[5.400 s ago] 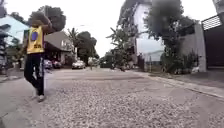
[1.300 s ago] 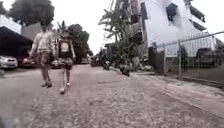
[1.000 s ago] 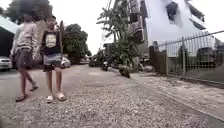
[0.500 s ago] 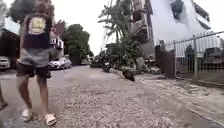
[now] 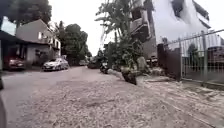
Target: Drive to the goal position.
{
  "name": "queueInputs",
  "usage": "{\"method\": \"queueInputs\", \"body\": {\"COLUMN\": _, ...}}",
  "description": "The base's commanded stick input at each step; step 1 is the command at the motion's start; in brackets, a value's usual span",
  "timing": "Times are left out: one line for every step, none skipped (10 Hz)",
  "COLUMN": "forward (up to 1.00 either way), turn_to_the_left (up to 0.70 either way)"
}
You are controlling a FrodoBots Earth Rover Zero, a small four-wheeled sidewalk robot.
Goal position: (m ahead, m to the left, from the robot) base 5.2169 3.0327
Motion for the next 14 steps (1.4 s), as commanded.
{"method": "queueInputs", "body": {"forward": 1.00, "turn_to_the_left": 0.00}}
{"method": "queueInputs", "body": {"forward": 1.00, "turn_to_the_left": 0.00}}
{"method": "queueInputs", "body": {"forward": 1.00, "turn_to_the_left": 0.00}}
{"method": "queueInputs", "body": {"forward": 1.00, "turn_to_the_left": 0.00}}
{"method": "queueInputs", "body": {"forward": 1.00, "turn_to_the_left": 0.00}}
{"method": "queueInputs", "body": {"forward": 1.00, "turn_to_the_left": 0.00}}
{"method": "queueInputs", "body": {"forward": 1.00, "turn_to_the_left": 0.00}}
{"method": "queueInputs", "body": {"forward": 1.00, "turn_to_the_left": 0.27}}
{"method": "queueInputs", "body": {"forward": 1.00, "turn_to_the_left": 0.27}}
{"method": "queueInputs", "body": {"forward": 1.00, "turn_to_the_left": 0.27}}
{"method": "queueInputs", "body": {"forward": 1.00, "turn_to_the_left": 0.27}}
{"method": "queueInputs", "body": {"forward": 1.00, "turn_to_the_left": 0.27}}
{"method": "queueInputs", "body": {"forward": 1.00, "turn_to_the_left": 0.27}}
{"method": "queueInputs", "body": {"forward": 1.00, "turn_to_the_left": 0.27}}
